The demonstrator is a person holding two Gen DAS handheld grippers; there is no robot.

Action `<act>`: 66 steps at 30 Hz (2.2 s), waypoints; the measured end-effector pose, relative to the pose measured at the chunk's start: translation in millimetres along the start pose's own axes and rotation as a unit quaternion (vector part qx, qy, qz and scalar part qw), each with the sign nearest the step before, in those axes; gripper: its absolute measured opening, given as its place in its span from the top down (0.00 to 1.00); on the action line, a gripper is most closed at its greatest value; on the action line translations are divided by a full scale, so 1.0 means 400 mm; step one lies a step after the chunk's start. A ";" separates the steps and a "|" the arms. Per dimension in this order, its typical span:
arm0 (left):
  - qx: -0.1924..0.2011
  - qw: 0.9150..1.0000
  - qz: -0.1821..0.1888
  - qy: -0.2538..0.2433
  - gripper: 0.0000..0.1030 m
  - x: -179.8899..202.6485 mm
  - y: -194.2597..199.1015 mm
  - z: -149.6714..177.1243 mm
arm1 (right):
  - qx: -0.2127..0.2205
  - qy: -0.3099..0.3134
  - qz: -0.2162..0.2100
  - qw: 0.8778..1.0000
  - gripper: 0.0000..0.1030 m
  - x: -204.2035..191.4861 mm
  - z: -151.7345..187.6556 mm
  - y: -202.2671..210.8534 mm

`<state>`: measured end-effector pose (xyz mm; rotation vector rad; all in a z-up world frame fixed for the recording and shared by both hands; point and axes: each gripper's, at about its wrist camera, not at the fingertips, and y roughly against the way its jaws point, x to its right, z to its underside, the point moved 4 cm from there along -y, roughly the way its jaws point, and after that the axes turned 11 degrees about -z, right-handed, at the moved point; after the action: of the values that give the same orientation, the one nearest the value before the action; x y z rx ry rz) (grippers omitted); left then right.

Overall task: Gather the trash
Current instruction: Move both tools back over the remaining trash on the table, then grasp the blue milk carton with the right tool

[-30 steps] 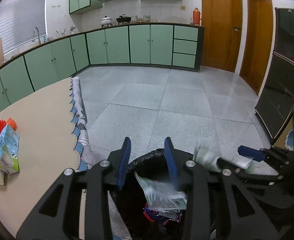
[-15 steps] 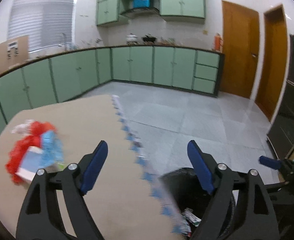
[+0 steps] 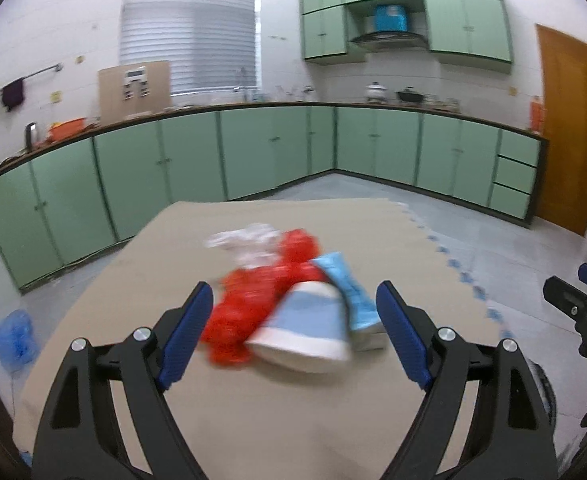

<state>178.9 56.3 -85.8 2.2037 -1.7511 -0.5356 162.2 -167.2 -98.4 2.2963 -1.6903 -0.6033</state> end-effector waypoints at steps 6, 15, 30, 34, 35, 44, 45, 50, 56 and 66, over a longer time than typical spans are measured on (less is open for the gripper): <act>-0.015 1.000 -0.021 0.014 0.21 -0.092 -0.039 0.013 | -0.013 0.036 -0.024 0.999 0.06 -0.138 0.003 -0.114; -0.043 0.998 -0.026 0.032 0.21 -0.170 -0.101 0.048 | -0.059 0.059 -0.041 0.996 0.11 -0.230 0.025 -0.224; -0.056 0.997 -0.022 0.043 0.21 -0.195 -0.138 0.056 | -0.123 0.079 -0.026 0.989 0.41 -0.271 0.054 -0.324; -0.059 0.997 -0.022 0.041 0.21 -0.198 -0.147 0.061 | -0.136 0.076 -0.020 0.988 0.48 -0.265 0.056 -0.340; -0.060 0.997 -0.022 0.041 0.21 -0.197 -0.148 0.061 | -0.139 0.072 -0.023 0.987 0.49 -0.263 0.057 -0.342; -0.066 0.997 -0.017 0.040 0.21 -0.192 -0.159 0.067 | -0.155 0.062 -0.020 0.986 0.51 -0.236 0.069 -0.349; -0.066 0.997 -0.016 0.040 0.21 -0.192 -0.159 0.067 | -0.160 0.063 -0.024 0.985 0.51 -0.240 0.070 -0.357; -0.067 0.997 -0.015 0.042 0.21 -0.185 -0.155 0.067 | -0.184 0.055 -0.048 0.980 0.65 -0.246 0.071 -0.388; -0.068 0.997 -0.007 0.041 0.21 -0.169 -0.149 0.067 | -0.168 0.049 -0.048 0.983 0.66 -0.232 0.064 -0.358; -0.062 0.997 0.034 0.021 0.29 -0.072 -0.135 0.058 | -0.148 0.043 -0.014 0.988 0.66 -0.137 0.066 -0.264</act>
<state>209.7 97.0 -126.5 2.0487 -1.7164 -0.5635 226.9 -80.8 -155.2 2.1056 -1.4244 -0.6983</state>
